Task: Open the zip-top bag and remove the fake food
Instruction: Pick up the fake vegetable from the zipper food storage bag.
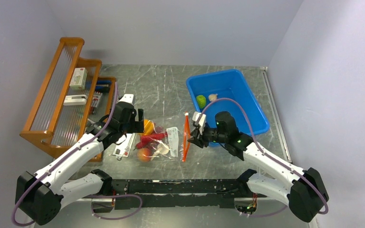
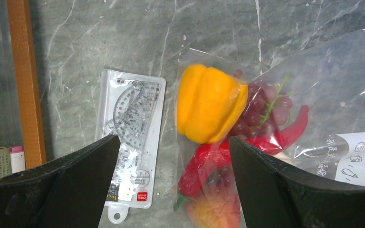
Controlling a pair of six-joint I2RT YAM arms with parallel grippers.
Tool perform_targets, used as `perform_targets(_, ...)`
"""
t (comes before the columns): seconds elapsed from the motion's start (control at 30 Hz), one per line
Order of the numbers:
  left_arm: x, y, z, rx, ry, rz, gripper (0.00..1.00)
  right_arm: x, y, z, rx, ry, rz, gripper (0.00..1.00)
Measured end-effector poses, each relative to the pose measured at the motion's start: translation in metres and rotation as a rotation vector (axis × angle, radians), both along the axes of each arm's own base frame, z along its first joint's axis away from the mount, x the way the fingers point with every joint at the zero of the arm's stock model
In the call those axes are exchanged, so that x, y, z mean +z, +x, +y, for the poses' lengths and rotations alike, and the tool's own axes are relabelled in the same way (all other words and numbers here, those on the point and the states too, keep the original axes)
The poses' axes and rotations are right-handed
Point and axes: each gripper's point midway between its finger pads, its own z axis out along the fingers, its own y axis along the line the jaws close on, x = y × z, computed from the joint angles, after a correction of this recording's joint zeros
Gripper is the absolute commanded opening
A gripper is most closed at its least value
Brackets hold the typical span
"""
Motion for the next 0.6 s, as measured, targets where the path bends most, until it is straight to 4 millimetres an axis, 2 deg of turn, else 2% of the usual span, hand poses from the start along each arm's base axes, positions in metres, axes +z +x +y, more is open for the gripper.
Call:
perform_targets(0.27, -0.003, 0.0, 0.0, -0.002, 0.003, 0.01, 0.98, -0.021, -0.005, 0.005, 0.002, -0.077, 0.029, 0.4)
perform_targets(0.6, -0.005, -0.001, 0.0, -0.003, 0.007, 0.018, 0.98, -0.038, -0.01, 0.026, 0.0, -0.117, 0.057, 0.43)
